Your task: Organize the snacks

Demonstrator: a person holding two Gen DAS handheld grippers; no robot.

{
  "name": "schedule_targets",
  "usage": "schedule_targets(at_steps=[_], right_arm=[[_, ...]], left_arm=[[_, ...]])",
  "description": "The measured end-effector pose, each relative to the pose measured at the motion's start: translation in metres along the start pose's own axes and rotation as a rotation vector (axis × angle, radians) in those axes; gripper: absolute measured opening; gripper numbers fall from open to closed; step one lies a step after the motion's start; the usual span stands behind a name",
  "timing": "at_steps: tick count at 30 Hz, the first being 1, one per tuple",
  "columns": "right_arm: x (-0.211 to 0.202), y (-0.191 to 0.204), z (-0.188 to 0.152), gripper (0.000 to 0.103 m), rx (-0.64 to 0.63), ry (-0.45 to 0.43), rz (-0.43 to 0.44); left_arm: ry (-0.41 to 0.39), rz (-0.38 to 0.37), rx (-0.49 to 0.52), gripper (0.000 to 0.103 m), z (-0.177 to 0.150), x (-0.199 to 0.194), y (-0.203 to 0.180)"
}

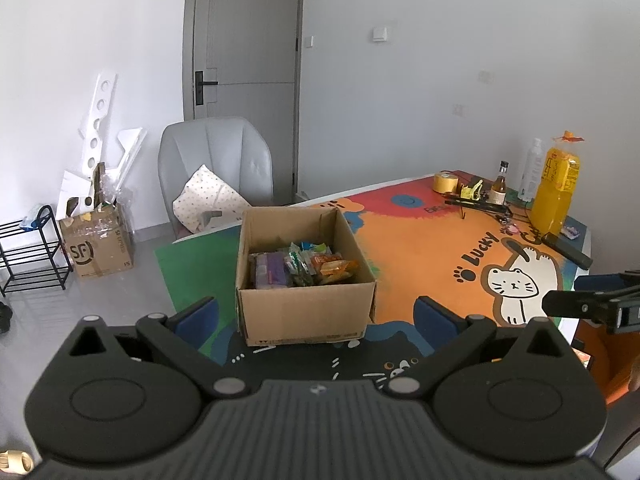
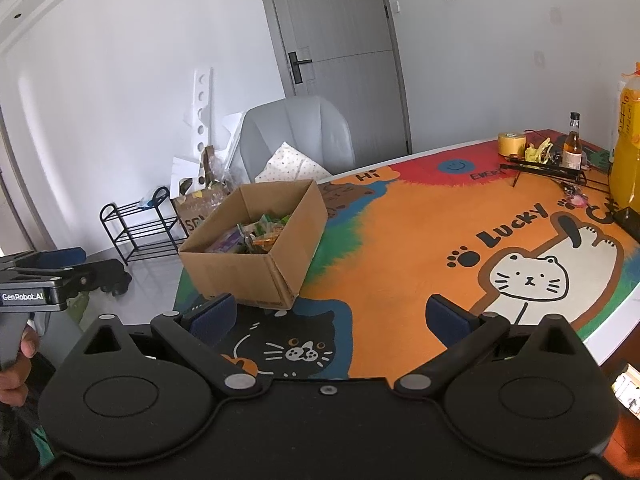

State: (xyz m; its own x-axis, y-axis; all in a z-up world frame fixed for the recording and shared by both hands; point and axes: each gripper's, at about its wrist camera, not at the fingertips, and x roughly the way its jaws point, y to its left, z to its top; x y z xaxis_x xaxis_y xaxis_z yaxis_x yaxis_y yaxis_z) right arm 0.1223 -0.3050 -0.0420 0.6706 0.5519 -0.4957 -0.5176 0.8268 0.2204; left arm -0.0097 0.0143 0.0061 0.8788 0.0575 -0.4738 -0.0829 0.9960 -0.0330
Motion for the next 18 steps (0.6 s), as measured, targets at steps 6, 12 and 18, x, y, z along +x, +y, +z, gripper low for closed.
schedule_targets(at_steps=[6, 12, 18], right_arm=[[-0.0005, -0.0014, -0.0003, 0.103, 0.003, -0.001, -0.01], [-0.0001, -0.0019, -0.0003, 0.103, 0.003, 0.001, -0.011], [0.0009, -0.0021, 0.0004, 0.103, 0.012, 0.009, -0.006]], left_arm=[[0.0, 0.002, 0.001, 0.103, 0.0001, 0.0001, -0.0005], [0.003, 0.0, 0.0, 0.103, -0.0005, 0.0011, -0.0014], [0.0, -0.005, 0.005, 0.103, -0.0035, 0.0014, -0.0033]])
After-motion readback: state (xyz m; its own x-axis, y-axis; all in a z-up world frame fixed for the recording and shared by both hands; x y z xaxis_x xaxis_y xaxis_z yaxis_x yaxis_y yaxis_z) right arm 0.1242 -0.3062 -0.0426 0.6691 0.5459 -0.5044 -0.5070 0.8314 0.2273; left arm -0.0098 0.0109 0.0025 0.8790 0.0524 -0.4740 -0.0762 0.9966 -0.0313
